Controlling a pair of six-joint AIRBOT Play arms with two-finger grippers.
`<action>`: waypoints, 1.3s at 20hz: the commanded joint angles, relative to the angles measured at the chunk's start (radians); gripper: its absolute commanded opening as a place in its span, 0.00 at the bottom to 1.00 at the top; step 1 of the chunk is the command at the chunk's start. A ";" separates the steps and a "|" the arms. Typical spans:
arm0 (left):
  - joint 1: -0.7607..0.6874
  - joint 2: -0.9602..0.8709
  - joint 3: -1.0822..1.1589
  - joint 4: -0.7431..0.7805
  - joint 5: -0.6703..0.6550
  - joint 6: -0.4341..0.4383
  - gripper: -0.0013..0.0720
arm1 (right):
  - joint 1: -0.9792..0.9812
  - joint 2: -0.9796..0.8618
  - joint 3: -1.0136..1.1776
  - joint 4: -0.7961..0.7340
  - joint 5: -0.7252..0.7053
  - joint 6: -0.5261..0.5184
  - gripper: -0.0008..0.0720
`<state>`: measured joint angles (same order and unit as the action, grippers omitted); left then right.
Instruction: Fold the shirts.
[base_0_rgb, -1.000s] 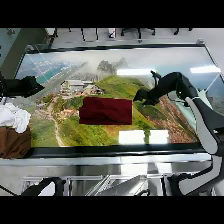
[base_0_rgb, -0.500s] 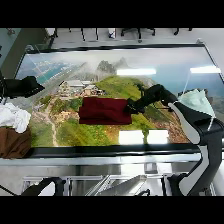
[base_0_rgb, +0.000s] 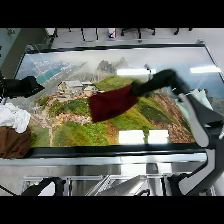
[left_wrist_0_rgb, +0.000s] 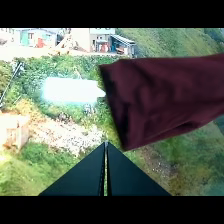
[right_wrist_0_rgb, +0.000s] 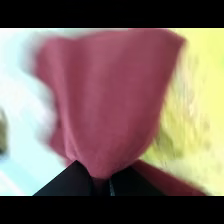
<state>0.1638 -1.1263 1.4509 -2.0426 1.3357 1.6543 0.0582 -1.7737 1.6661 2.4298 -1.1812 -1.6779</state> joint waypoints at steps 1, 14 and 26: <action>0.001 0.001 0.000 0.000 0.002 -0.001 0.04 | -0.171 0.114 0.167 0.009 -0.027 0.072 0.04; 0.001 0.001 0.000 -0.003 0.006 -0.002 0.04 | -0.842 0.272 0.185 -0.491 -0.473 0.254 0.04; -0.159 0.000 0.000 0.001 0.026 -0.002 0.04 | -0.840 0.389 -0.311 -0.649 -0.585 0.332 0.63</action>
<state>0.0498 -1.1263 1.4509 -2.0434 1.3472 1.6520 -0.7803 -1.3933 1.4487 1.8252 -1.7523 -1.3563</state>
